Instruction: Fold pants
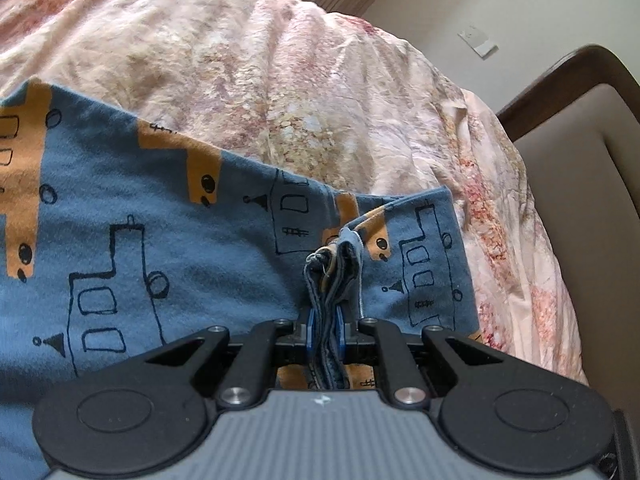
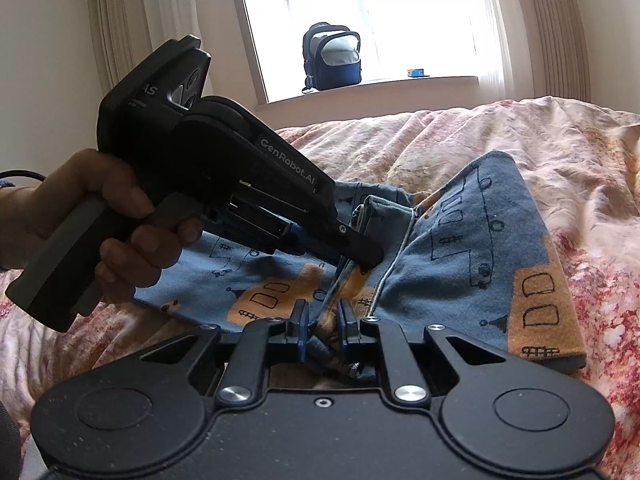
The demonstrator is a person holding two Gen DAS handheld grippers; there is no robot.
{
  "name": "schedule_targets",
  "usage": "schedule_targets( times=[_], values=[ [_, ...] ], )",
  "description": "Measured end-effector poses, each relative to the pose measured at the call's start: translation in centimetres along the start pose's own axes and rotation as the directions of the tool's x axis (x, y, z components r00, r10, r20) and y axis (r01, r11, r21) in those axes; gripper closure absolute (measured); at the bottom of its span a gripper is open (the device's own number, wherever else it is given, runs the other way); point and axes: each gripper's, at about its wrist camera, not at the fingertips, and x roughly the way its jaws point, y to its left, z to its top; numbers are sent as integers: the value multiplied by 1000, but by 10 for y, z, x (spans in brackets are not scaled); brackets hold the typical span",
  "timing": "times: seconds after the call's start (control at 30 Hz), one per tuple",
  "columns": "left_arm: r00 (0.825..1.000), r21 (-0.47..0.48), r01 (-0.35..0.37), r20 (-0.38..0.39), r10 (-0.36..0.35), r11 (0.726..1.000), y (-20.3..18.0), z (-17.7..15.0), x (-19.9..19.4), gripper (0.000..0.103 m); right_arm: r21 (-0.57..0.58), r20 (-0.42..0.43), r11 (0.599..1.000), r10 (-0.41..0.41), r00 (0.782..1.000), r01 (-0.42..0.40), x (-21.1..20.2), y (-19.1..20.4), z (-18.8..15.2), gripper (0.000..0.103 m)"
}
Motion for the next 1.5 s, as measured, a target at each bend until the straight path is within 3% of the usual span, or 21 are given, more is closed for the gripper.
schedule_targets(
  times=[0.23, 0.4, 0.57, 0.83, 0.97, 1.07, 1.4, 1.5],
  values=[
    [1000, -44, 10, -23, -11, 999, -2, 7, -7, 93, -3, 19, 1000, -2, 1000, 2, -9, 2, 5, 89],
    [998, -151, 43, -43, -50, 988, 8, 9, -13, 93, -32, 22, 999, -13, 1000, 14, -14, 10, 9, 90],
    [992, -262, 110, -35, -123, 959, 30, 10, -32, 93, -28, 38, 1000, 1, 999, 0, -20, 20, 17, 91],
    [994, -283, 107, 11, -108, 953, 65, 16, -86, 93, -39, 67, 994, 104, 992, -101, -4, 59, 40, 92],
    [1000, -250, 27, 16, -23, 968, 83, 11, -106, 93, -40, 44, 984, 173, 984, -171, 17, 80, 41, 92],
    [1000, -273, 19, 21, -13, 962, 99, 4, -114, 93, -35, 8, 976, 215, 977, -214, 31, 90, 38, 92],
    [1000, -326, 3, 23, 4, 945, 132, -5, -120, 93, -16, -45, 967, 255, 966, -256, 58, 113, 30, 92],
    [999, -297, -32, 22, 40, 954, 132, -8, -118, 88, -34, -49, 967, 249, 967, -251, 62, 114, 24, 90]
  ],
)
